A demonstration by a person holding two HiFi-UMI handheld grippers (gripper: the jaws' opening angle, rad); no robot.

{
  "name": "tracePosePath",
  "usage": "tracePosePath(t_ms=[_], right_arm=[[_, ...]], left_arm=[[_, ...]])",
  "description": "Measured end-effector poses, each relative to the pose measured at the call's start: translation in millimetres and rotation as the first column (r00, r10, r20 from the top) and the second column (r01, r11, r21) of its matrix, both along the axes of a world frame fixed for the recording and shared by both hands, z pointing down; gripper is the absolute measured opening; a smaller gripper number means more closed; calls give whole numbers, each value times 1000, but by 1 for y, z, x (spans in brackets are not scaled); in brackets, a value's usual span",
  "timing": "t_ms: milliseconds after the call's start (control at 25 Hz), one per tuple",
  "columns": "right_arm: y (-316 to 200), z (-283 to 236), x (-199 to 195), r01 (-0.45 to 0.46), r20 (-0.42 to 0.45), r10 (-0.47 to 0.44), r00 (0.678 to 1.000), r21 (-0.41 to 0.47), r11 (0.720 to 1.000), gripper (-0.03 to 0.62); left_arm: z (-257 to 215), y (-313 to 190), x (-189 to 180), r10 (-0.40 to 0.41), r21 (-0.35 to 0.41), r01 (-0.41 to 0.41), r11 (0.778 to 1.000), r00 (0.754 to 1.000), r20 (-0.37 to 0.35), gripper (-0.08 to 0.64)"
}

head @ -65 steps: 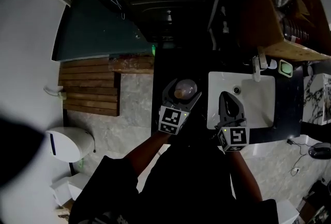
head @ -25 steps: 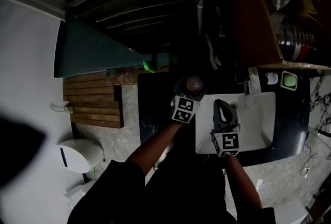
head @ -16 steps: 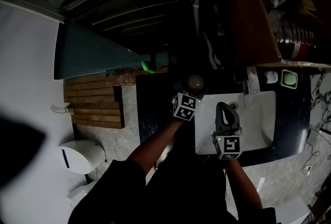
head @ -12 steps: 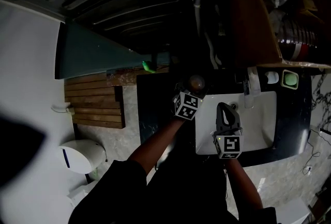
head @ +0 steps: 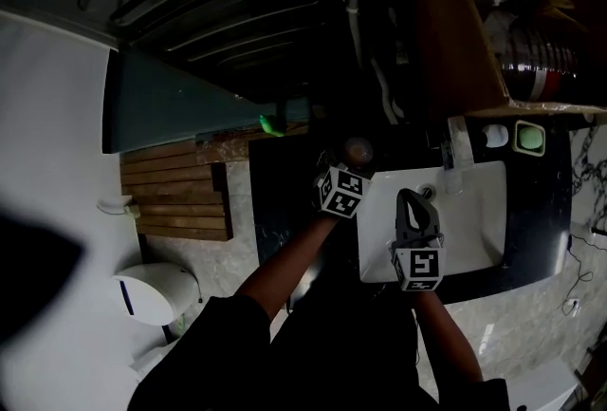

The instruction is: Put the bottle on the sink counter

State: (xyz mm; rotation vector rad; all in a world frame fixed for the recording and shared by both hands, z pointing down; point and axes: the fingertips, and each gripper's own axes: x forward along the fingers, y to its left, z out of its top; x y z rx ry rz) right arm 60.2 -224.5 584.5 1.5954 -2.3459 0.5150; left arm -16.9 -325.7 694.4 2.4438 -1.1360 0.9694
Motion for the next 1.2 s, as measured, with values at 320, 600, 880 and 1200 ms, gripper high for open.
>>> tracePosePath(t_ms=[320,600,880,1200], right_arm=[[12,4,7,-37,13,37,999,-15,999,40],[16,-11,8,-60,84,58,995,11,998,40],[28,-13,2,-57,92,57,994,-5,998,40],[22,-31,8,-85,126,80,989,31,996,40]], left_arm=[[3,1,0,2,-42,-2,999,1000,-6,390],[5,-1,0,1,-53,-1,999,1000,-4,390],[5,0,-2,5,-61,-5,998,1000,-5,390],[5,3,2,28,-74,-29,997,999,-21,396]])
